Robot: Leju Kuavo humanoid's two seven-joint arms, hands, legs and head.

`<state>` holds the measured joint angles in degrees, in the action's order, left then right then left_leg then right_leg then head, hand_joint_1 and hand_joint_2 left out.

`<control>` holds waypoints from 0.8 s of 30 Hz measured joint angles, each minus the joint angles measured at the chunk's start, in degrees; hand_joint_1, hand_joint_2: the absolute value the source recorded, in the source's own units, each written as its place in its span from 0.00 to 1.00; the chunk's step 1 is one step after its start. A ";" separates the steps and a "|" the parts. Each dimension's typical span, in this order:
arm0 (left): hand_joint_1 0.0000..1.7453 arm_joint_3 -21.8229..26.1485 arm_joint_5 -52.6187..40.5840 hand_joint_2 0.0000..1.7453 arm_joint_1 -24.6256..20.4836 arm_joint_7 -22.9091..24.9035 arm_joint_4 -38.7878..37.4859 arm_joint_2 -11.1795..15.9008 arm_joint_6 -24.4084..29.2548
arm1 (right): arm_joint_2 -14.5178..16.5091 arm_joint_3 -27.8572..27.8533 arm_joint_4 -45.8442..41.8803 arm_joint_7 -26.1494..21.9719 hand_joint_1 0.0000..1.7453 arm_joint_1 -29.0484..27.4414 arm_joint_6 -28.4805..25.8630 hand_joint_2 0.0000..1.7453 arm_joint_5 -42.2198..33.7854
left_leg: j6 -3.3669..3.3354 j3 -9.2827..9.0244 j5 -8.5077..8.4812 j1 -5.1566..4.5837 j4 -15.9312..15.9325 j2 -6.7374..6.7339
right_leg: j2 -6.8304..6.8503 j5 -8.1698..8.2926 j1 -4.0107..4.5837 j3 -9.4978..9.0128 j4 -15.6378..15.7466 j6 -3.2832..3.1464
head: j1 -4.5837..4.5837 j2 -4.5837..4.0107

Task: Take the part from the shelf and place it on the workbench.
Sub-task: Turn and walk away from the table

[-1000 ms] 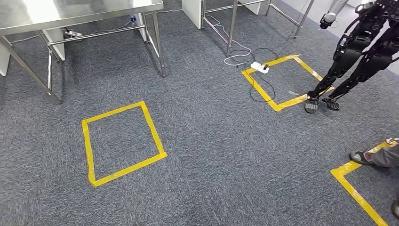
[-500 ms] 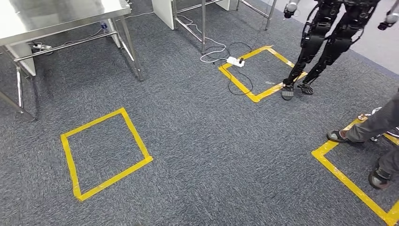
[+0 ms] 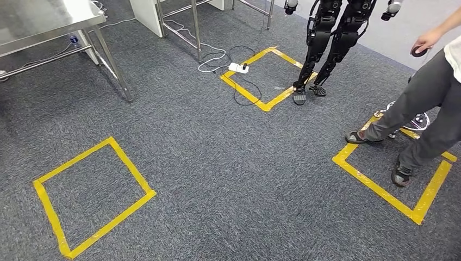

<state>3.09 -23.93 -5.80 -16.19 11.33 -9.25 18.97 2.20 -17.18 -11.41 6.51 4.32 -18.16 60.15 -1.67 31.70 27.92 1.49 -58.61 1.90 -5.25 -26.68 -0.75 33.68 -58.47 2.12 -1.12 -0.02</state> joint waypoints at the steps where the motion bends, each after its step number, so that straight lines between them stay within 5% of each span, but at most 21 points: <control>1: 0.00 0.00 0.00 0.00 -0.05 -0.01 0.01 -0.03 0.00 | 0.01 0.00 0.01 0.00 0.00 -0.02 0.00 0.00 0.00 | -0.45 -0.15 -0.25 0.06 0.35 -0.62 | 1.20 -0.84 0.00 0.84 -1.52 0.08 | 0.15 0.00; 3: 0.00 0.01 0.00 0.00 -0.04 -0.03 0.02 -0.06 -0.03 | 0.07 0.00 0.01 0.01 0.00 0.14 0.04 0.00 0.00 | -0.90 -0.27 -0.38 0.03 0.65 -1.94 | 3.79 -4.01 -0.11 4.06 -8.05 -0.03 | 0.39 0.00; 5: 0.00 0.01 0.00 0.00 0.00 -0.02 0.02 -0.06 -0.12 | 0.08 0.00 0.01 0.06 0.00 0.24 0.16 0.00 0.00 | -0.93 -0.22 -0.32 -0.03 0.64 -3.36 | 4.44 -6.49 -0.27 7.41 -14.71 0.32 | 0.49 0.00; 6: 0.00 0.01 0.00 0.00 -0.01 -0.02 0.02 -0.07 -0.19 | 0.06 0.00 0.01 0.15 0.00 0.20 0.27 0.00 -0.01 | -0.88 -0.23 -0.27 -0.02 0.63 -3.96 | 4.55 -6.49 -0.37 7.70 -15.45 0.75 | 0.50 0.00; 7: 0.00 0.01 0.00 0.00 -0.02 -0.02 0.02 -0.09 -0.28 | 0.03 0.00 0.01 0.23 0.00 0.17 0.37 0.00 -0.02 | -0.78 -0.29 -0.21 0.02 0.63 -4.50 | 4.77 -5.59 -0.51 6.68 -13.69 1.29 | 0.50 0.00; 9: 0.00 0.01 -0.03 0.00 -0.07 -0.02 0.02 -0.11 -0.43 | 0.00 0.00 0.01 0.35 0.00 0.24 0.50 0.00 -0.04 | -0.36 -0.64 0.03 0.05 0.63 -5.52 | 6.61 -2.56 -0.83 2.12 -5.46 2.10 | 0.55 0.00; 12: 0.00 -0.01 -0.15 0.00 -0.16 0.05 0.04 -0.09 -0.50 | 0.08 0.00 0.01 0.34 0.00 0.61 0.48 0.00 -0.08 | 0.83 -1.55 0.71 -0.31 0.78 -6.89 | 8.92 -0.21 -0.20 -1.12 0.87 1.25 | 0.55 0.00; 14: 0.00 -0.02 -0.33 0.00 -0.31 0.14 0.06 -0.15 -0.51 | 0.07 0.00 0.01 0.33 0.00 0.60 0.45 0.00 -0.11 | 1.58 -2.14 1.03 -0.22 1.01 -7.54 | 7.85 -0.02 -0.15 -1.03 1.02 0.24 | 0.44 0.00; 16: 0.00 -0.02 -0.55 0.00 -0.46 0.18 0.09 -0.22 -0.54 | 0.02 -0.01 0.01 0.32 0.00 0.50 0.42 0.00 -0.11 | 2.14 -1.77 2.55 0.07 -0.62 -5.87 | 6.74 0.28 -0.67 -1.44 1.26 -0.76 | 0.16 0.00; 18: 0.00 -0.01 -0.67 0.00 -0.39 0.22 0.10 -0.21 -0.60 | 0.05 -0.02 0.01 0.28 0.00 0.53 0.39 0.00 -0.11 | 2.26 0.96 6.40 0.18 -6.87 -2.99 | 5.64 0.49 -0.81 -1.60 1.37 -1.68 | -0.14 0.00; 20: 0.00 -0.01 -0.71 0.00 -0.20 0.29 0.09 -0.19 -0.66 | 0.12 -0.02 0.01 0.22 0.00 0.51 0.38 0.00 -0.11 | 2.18 4.77 9.59 0.15 -14.54 -1.87 | 4.36 0.49 -0.43 -1.57 1.33 -2.08 | -0.17 0.00; 22: 0.00 -0.01 -0.81 0.00 -0.12 0.35 0.08 -0.15 -0.81 | 0.10 -0.03 0.02 0.21 0.00 0.33 0.36 0.00 -0.14 | 2.08 5.85 8.31 0.20 -15.58 -1.68 | 2.86 0.47 -0.23 -1.68 1.27 -2.08 | -0.17 0.00; 24: 0.00 -0.02 -0.96 0.00 -0.16 0.36 0.08 -0.09 -0.98 | 0.07 -0.05 0.01 0.22 0.00 0.23 0.33 0.00 -0.22 | 1.84 3.23 3.77 0.37 -8.78 -0.71 | 1.35 0.44 -0.21 -1.79 1.11 -2.03 | -0.20 0.00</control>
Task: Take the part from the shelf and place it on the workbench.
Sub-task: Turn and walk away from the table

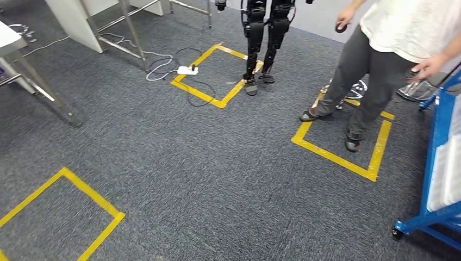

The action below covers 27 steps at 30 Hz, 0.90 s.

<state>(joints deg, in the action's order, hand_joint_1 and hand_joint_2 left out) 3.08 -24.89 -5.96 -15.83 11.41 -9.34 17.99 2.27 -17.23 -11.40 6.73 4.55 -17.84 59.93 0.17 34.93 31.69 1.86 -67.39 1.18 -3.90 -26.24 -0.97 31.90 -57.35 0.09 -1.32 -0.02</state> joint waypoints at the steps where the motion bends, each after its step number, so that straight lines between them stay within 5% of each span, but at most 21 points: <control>1: 0.00 -0.01 -0.07 0.00 -0.02 0.01 -0.01 0.03 -0.07 | 0.01 -0.01 0.00 0.00 0.00 0.03 -0.03 0.00 -0.07 | -0.10 -1.52 -1.73 0.11 3.79 1.04 | -0.68 -0.10 0.22 0.12 -0.30 0.15 | -0.01 0.00; 3: 0.00 -0.05 -0.17 0.00 -0.08 0.06 -0.02 0.04 -0.17 | 0.03 -0.10 -0.01 0.00 0.00 0.07 -0.12 0.00 -0.23 | -0.28 -3.06 -3.18 0.05 7.84 2.42 | -1.78 -0.19 0.45 0.65 -0.68 0.63 | 0.07 0.00; 6: 0.00 -0.22 -0.23 0.00 -0.21 0.15 0.01 -0.03 -0.22 | -0.06 -0.46 0.01 0.00 0.00 -0.26 -0.26 0.00 -0.39 | -1.27 -3.30 -3.61 -0.51 8.67 1.07 | -2.40 -0.14 0.38 1.56 -0.94 1.66 | 0.12 0.00; 8: 0.00 -0.36 -0.30 0.00 -0.40 0.14 0.04 -0.08 -0.27 | -0.08 -0.72 0.02 -0.01 0.00 -0.40 -0.32 0.00 -0.47 | -2.26 -3.59 -4.11 -0.49 9.44 -0.20 | -0.06 -1.91 0.39 3.43 -4.30 1.81 | 0.35 0.00; 10: 0.00 -0.40 -0.44 0.00 -0.47 0.15 0.04 -0.10 -0.37 | -0.02 -0.86 0.02 -0.03 0.00 -0.34 -0.37 0.00 -0.51 | -2.68 -3.63 -4.21 -0.56 9.64 -1.52 | 2.41 -5.16 0.24 6.98 -11.42 1.60 | 0.59 0.00; 12: 0.00 -0.41 -0.64 0.00 -0.44 0.17 0.04 -0.08 -0.47 | -0.03 -0.93 0.02 -0.06 0.00 -0.40 -0.46 0.00 -0.52 | -2.66 -3.59 -4.16 -0.61 9.62 -2.89 | 2.99 -6.89 -0.08 9.59 -16.73 2.03 | 0.63 0.00; 14: 0.00 -0.41 -0.76 0.00 -0.47 0.18 0.04 -0.06 -0.52 | -0.04 -0.97 0.02 -0.09 0.00 -0.59 -0.57 0.00 -0.51 | -2.46 -3.66 -4.06 -0.49 9.61 -4.07 | 3.61 -5.56 -0.61 8.08 -14.22 3.14 | 0.65 0.00; 16: 0.00 -0.41 -0.81 0.00 -0.52 0.19 0.05 -0.04 -0.53 | 0.02 -0.98 0.02 -0.13 0.00 -0.55 -0.64 0.00 -0.44 | -1.82 -3.99 -3.75 -0.45 9.52 -5.12 | 5.85 -2.83 -0.99 3.49 -5.99 4.15 | 0.74 0.00; 17: 0.00 -0.41 -0.82 0.00 -0.53 0.22 0.05 -0.02 -0.57 | 0.07 -0.98 0.02 -0.14 0.00 -0.39 -0.67 0.00 -0.40 | -1.32 -4.21 -3.48 -0.53 9.48 -5.62 | 6.93 -1.77 -0.90 1.65 -2.81 4.15 | 0.79 0.00; 19: 0.00 -0.41 -0.83 0.00 -0.63 0.59 0.07 0.05 -0.91 | 0.20 -0.98 0.02 -0.15 0.00 -0.17 -0.68 0.00 -0.30 | -0.37 -4.74 -3.05 -0.68 9.55 -6.58 | 7.70 -0.86 -0.38 0.71 -0.62 3.32 | 0.56 0.00; 21: 0.00 -0.40 -0.55 0.00 -0.88 1.92 0.07 -0.01 -2.25 | 0.09 -0.99 0.02 -0.04 0.00 -0.24 -0.26 0.00 -0.20 | 0.42 -5.23 -2.75 -0.33 9.64 -7.00 | 6.41 -0.56 -0.42 0.75 -0.43 2.20 | 0.16 0.00; 22: 0.00 -0.38 -0.18 0.00 -0.98 3.25 0.07 -0.02 -3.61 | 0.02 -0.99 0.02 0.11 0.00 -0.28 0.25 0.00 -0.13 | 0.69 -5.09 -2.05 -0.11 8.95 -6.15 | 5.86 -0.41 -0.59 0.59 -0.29 1.67 | 0.08 0.00; 25: 0.00 -0.27 0.82 0.00 -0.88 9.84 -0.12 0.20 -8.67 | -0.01 -1.00 0.02 0.63 0.00 -0.11 1.97 0.00 0.41 | 0.72 -1.08 3.46 0.11 -0.03 -1.94 | 4.24 -0.07 -0.59 0.33 -0.09 0.09 | -0.30 0.00; 27: 0.00 -0.27 0.63 0.00 -0.49 14.19 -0.33 0.45 -10.78 | 0.10 -1.00 0.02 0.94 0.00 0.01 2.39 0.00 0.75 | 0.48 2.39 5.87 0.04 -6.73 -1.10 | 2.83 -0.09 -0.06 0.38 -0.12 -0.22 | -0.37 0.00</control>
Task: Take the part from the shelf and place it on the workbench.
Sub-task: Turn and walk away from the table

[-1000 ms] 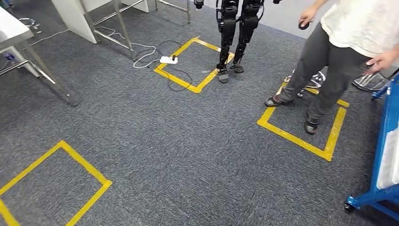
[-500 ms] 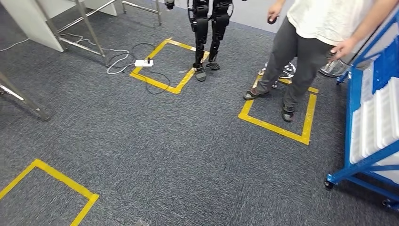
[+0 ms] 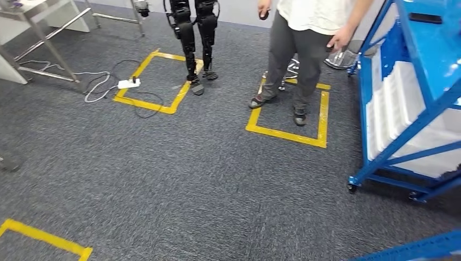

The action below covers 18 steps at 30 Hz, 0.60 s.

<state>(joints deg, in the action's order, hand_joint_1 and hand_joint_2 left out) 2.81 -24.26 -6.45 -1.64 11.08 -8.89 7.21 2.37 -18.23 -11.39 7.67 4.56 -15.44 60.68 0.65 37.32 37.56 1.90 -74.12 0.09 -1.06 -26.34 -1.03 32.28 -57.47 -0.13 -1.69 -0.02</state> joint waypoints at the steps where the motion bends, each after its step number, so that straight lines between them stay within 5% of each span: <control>1: 0.00 -0.01 -0.15 0.00 0.21 1.67 -0.07 0.11 -0.67 | 0.04 0.00 0.00 0.16 0.00 0.00 0.05 0.00 0.11 | -0.16 0.55 -0.53 -0.01 -0.59 0.08 | -0.77 -0.01 0.17 -0.04 -0.02 -0.01 | -0.01 0.00; 5: 0.00 0.01 -0.35 0.00 0.56 4.77 -0.18 0.56 -1.50 | 0.18 0.00 0.00 0.39 0.00 0.20 0.39 0.00 0.52 | -1.03 -4.74 -7.91 -0.07 12.17 2.28 | -3.44 -0.05 0.52 -0.21 -0.25 0.14 | 0.01 0.00; 7: 0.00 0.01 -0.35 0.00 0.56 5.28 -0.23 0.82 -1.39 | 0.33 0.00 0.00 0.41 0.00 0.33 0.62 0.00 0.73 | -1.33 -5.83 -8.78 -0.41 15.02 3.09 | -4.26 0.01 0.68 0.18 -0.31 0.64 | 0.04 0.00; 9: 0.00 0.02 -0.34 0.00 0.54 5.56 -0.24 0.93 -1.28 | 0.37 0.00 0.00 0.50 0.00 0.35 0.81 0.00 0.94 | -1.94 -5.95 -9.21 -0.63 15.49 2.07 | -4.81 0.18 0.65 0.75 -0.27 1.41 | 0.05 0.00; 11: 0.00 0.05 -0.31 0.00 0.55 5.68 -0.25 0.97 -1.23 | 0.37 0.00 0.00 0.67 0.00 0.47 0.87 0.00 1.12 | -2.84 -6.31 -9.82 -0.62 16.40 0.95 | -3.24 -0.91 0.67 2.05 -2.35 1.72 | 0.17 0.00; 13: 0.00 0.16 -0.27 0.00 0.60 5.69 -0.26 0.97 -1.21 | 0.42 0.00 0.00 0.84 0.00 0.77 0.88 0.00 1.34 | -3.35 -6.47 -10.07 -0.78 16.86 -0.32 | -0.75 -3.94 0.57 5.21 -8.64 1.51 | 0.37 0.00; 15: 0.00 0.38 -0.20 0.00 0.69 5.72 -0.26 0.99 -1.20 | 0.45 0.00 0.00 0.92 0.00 0.95 0.91 0.00 1.52 | -3.43 -6.39 -10.05 -0.98 16.85 -1.64 | 0.10 -6.41 0.29 8.57 -15.35 1.70 | 0.44 0.00; 16: 0.00 0.47 -0.12 0.00 0.72 5.74 -0.26 0.99 -1.20 | 0.46 0.00 0.00 0.94 0.00 0.95 0.92 0.00 1.58 | -3.40 -6.37 -10.03 -1.04 16.84 -2.23 | 0.28 -6.54 0.11 8.99 -16.37 2.08 | 0.44 0.00; 18: 0.00 0.61 0.14 0.00 0.73 5.76 -0.26 0.98 -1.19 | 0.49 0.00 0.00 0.96 0.00 0.95 0.93 0.00 1.70 | -3.22 -6.47 -9.93 -1.02 16.82 -3.32 | 1.18 -4.47 -0.29 6.07 -11.40 3.16 | 0.46 0.00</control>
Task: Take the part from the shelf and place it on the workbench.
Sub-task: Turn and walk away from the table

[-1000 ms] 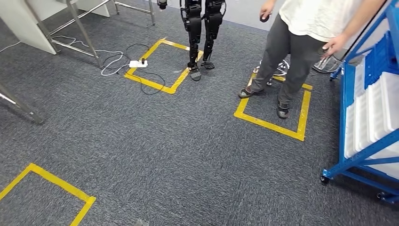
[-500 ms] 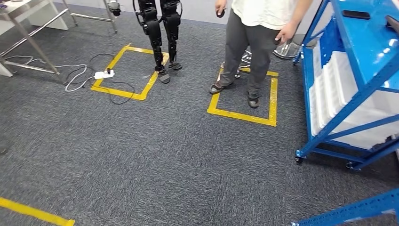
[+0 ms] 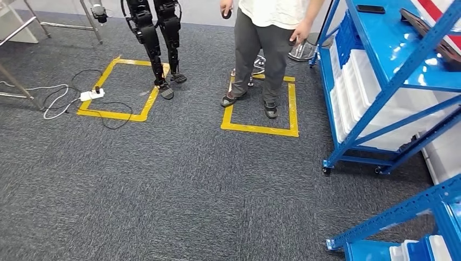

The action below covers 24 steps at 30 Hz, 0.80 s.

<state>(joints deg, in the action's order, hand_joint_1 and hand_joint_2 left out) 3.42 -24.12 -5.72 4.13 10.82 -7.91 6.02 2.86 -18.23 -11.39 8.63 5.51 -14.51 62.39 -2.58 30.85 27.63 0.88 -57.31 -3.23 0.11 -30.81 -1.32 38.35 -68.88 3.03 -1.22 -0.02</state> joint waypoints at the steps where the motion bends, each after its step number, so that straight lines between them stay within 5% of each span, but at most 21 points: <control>1: 0.00 0.06 0.12 0.00 0.00 0.02 0.00 0.01 0.04 | 0.03 0.00 0.00 0.01 0.00 0.09 0.00 0.00 0.09 | 0.19 -0.15 0.10 -0.03 -0.02 -0.50 | 1.40 1.42 -0.17 -2.53 4.49 0.36 | 0.03 0.00; 4: 0.00 0.25 0.26 0.00 0.09 0.07 0.00 0.04 0.30 | 0.19 0.00 0.00 0.01 0.00 0.63 0.03 0.00 0.32 | 1.37 -0.93 0.81 -0.37 -0.08 -2.01 | 4.41 3.76 0.35 -6.31 11.57 -0.08 | 0.07 0.00; 7: 0.00 0.35 0.32 0.00 -0.04 0.09 0.01 -0.02 0.48 | 0.23 0.00 0.00 0.01 0.00 0.75 0.08 0.00 0.50 | 2.48 -1.59 1.60 -0.05 -0.32 -2.72 | 2.55 4.23 0.29 -6.52 11.78 -1.30 | -0.04 0.00; 9: 0.00 0.57 0.46 0.00 0.00 0.07 0.01 -0.03 0.65 | 0.22 0.00 0.00 0.10 0.00 0.83 0.24 0.00 0.84 | 2.91 -0.32 4.15 0.28 -3.80 -0.22 | 1.35 4.61 -0.29 -6.84 12.04 -2.36 | -0.34 0.00; 11: 0.00 0.83 0.65 0.00 0.26 0.05 -0.03 0.00 0.86 | 0.29 0.00 0.00 0.19 0.00 1.05 0.63 0.00 1.15 | 2.95 3.28 8.33 0.38 -11.55 2.53 | 0.09 4.78 -0.13 -6.62 12.04 -3.10 | -0.60 0.00; 13: 0.00 1.03 0.76 0.00 0.60 0.02 -0.06 0.00 1.01 | 0.39 0.00 0.00 0.26 0.00 1.16 1.01 0.00 1.32 | 2.91 6.20 9.89 0.40 -17.00 3.32 | -1.36 4.83 0.18 -6.52 12.00 -3.30 | -0.60 0.00; 14: 0.00 1.14 0.79 0.00 0.74 -0.04 -0.07 0.00 1.08 | 0.42 0.00 0.00 0.33 0.00 1.16 1.11 0.00 1.37 | 2.85 6.23 8.82 0.43 -16.55 3.40 | -2.10 4.85 0.24 -6.55 11.96 -3.32 | -0.60 0.00; 18: 0.00 1.52 0.88 0.00 0.89 -0.28 -0.12 0.05 1.31 | 0.49 0.02 0.00 0.44 0.00 1.38 1.16 0.00 1.72 | 2.56 0.67 1.66 0.85 -3.23 6.04 | -4.61 4.74 0.57 -6.26 11.34 -2.83 | -0.57 0.00; 21: 0.00 1.65 0.88 0.00 0.85 -0.39 -0.16 0.05 1.46 | 0.50 0.02 0.00 0.44 0.00 1.43 1.16 0.00 1.80 | 1.64 0.22 1.17 0.31 -1.60 6.02 | -5.65 4.96 0.74 -5.37 11.38 -1.59 | -0.42 0.00; 24: 0.00 1.67 0.74 0.00 0.85 -0.50 -0.15 -0.03 1.57 | 0.48 0.02 0.00 0.44 0.00 1.43 1.15 0.00 1.81 | 0.11 0.01 0.37 0.18 -0.66 4.34 | -3.07 3.36 0.67 -3.52 8.21 -1.24 | -0.19 0.00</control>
<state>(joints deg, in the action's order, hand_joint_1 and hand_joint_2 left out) 5.09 -23.38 -4.87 3.62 10.67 -7.95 7.59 3.34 -18.21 -11.39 9.07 6.93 -13.36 64.19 -2.47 30.86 28.01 1.06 -57.96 1.11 -2.96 -27.44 -0.65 34.84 -60.67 1.79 -1.41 -0.02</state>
